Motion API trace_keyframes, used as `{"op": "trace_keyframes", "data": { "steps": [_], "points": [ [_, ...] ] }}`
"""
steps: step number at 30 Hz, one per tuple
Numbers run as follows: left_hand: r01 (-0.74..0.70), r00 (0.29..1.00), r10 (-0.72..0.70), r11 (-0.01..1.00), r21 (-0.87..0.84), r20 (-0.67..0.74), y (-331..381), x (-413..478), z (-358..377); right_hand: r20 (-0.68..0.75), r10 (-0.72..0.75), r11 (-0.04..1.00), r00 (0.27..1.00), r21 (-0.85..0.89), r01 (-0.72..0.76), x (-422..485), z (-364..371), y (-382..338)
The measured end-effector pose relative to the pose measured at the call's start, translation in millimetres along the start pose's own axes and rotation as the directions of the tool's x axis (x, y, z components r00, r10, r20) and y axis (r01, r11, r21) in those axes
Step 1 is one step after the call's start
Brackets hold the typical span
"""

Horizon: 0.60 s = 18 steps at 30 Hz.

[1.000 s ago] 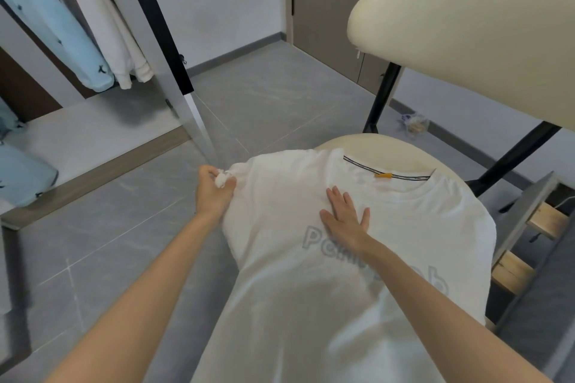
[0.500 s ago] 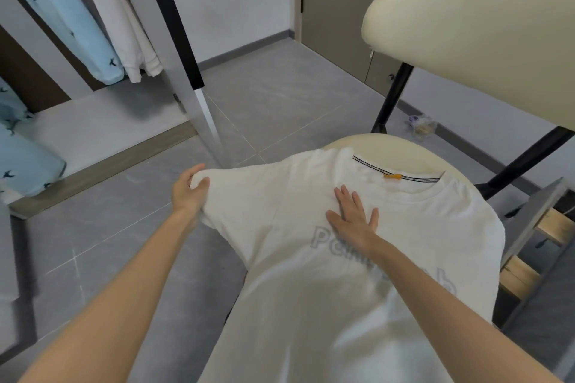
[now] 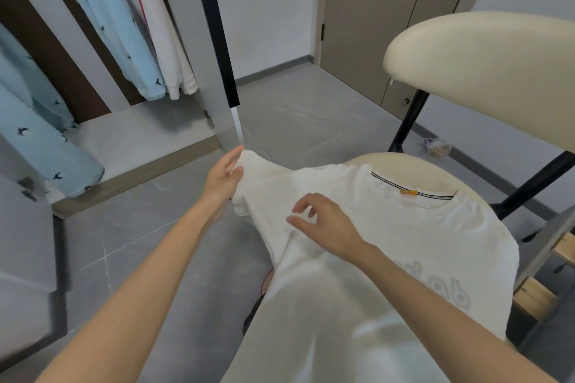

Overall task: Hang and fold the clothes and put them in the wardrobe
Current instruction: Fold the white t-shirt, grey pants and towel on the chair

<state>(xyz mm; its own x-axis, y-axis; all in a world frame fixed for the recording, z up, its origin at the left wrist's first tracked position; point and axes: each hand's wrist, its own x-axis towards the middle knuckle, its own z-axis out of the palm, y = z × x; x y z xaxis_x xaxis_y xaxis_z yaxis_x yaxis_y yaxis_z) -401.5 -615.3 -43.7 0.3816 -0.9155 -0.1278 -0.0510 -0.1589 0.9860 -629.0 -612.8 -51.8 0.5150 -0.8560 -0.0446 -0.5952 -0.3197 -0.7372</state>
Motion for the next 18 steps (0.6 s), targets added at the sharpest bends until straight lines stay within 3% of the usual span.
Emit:
{"op": "trace_keyframes", "data": {
  "steps": [4,8,12,16,18],
  "points": [
    [0.066,0.998,-0.065,0.997,-0.044,0.024,9.0,1.8,-1.3,-0.001,-0.110,0.952,0.994,-0.289,0.105,-7.4,36.9,-27.0],
    [0.086,0.995,-0.082,0.994,-0.067,0.056,14.6,4.1,-4.5,-0.064,-0.073,0.946,0.995,-0.321,0.049,0.6,54.7,-32.4],
    [0.129,0.991,-0.130,0.989,-0.072,-0.009,10.7,5.2,-8.2,0.014,0.000,0.977,1.000,-0.215,0.003,10.5,57.8,-22.8],
    [0.300,0.948,-0.315,0.933,-0.197,-0.047,-36.3,-3.7,-10.9,0.172,0.060,0.994,0.983,-0.103,-0.042,17.3,57.4,-5.1],
    [0.423,0.894,-0.441,0.888,-0.180,-0.077,-70.0,-11.8,-11.2,0.239,0.052,0.971,0.970,-0.240,0.007,17.5,58.5,8.1]
  ]
}}
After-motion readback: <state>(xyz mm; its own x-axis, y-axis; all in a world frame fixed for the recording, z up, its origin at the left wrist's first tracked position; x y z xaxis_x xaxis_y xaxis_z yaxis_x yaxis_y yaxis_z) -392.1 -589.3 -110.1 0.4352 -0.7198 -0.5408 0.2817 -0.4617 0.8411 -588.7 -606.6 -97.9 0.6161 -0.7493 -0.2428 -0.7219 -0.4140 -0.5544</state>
